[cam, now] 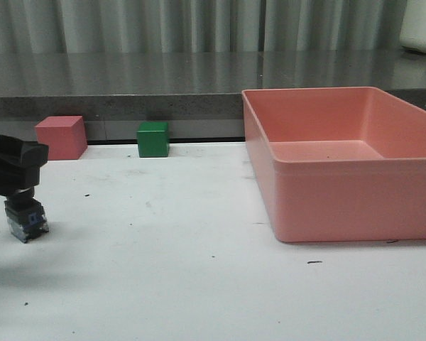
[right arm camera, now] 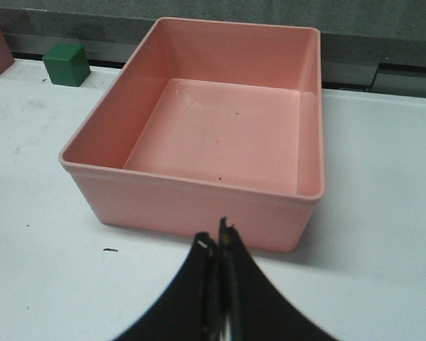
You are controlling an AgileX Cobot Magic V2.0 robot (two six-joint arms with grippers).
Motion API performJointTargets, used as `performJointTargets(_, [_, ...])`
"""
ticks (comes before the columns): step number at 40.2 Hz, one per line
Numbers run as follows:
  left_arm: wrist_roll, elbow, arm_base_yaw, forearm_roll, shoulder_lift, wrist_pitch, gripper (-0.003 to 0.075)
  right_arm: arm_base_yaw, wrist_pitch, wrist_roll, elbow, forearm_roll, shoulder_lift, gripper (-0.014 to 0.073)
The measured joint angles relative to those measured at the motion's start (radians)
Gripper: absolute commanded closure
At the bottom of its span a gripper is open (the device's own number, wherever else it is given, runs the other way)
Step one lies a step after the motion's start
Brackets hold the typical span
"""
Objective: Place and stand button with both arms
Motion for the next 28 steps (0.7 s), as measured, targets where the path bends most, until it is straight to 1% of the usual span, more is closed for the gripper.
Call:
performJointTargets(5, [0.006,0.000,0.000,0.000,-0.121,0.012,0.0238,0.000,0.000,0.000,0.000,0.000,0.000,0.0662])
performJointTargets(6, [0.006,0.000,0.000,0.000,-0.150,0.026,0.0238,0.000,0.000,0.000,0.000,0.000,0.000,0.0662])
performJointTargets(8, [0.007,-0.008,0.000,0.000,-0.224,0.099,0.0238,0.000,0.000,0.000,0.000,0.000,0.000,0.0662])
performJointTargets(10, [0.008,-0.023,0.000,0.000,-0.303,0.218,0.0238,0.000,0.000,0.000,0.000,0.000,0.000,0.0662])
performJointTargets(16, [0.008,-0.094,0.000,0.000,-0.552,0.683,0.0238,0.000,0.000,0.000,0.000,0.000,0.000,0.0662])
performJointTargets(19, [0.008,-0.127,0.000,0.000,-0.667,0.889,0.0249,0.000,0.000,0.000,0.000,0.000,0.000,0.0662])
performJointTargets(20, [0.008,-0.138,0.000,0.000,-0.697,0.937,0.0258,0.000,0.000,0.000,0.000,0.000,0.000,0.0662])
performJointTargets(24, [0.008,-0.155,0.000,0.000,-0.833,1.120,0.0327,0.000,0.000,0.000,0.000,0.000,0.000,0.0662])
performJointTargets(28, [0.009,-0.157,0.000,0.000,-0.971,1.267,0.0442,0.000,0.000,0.000,0.000,0.000,0.000,0.0662])
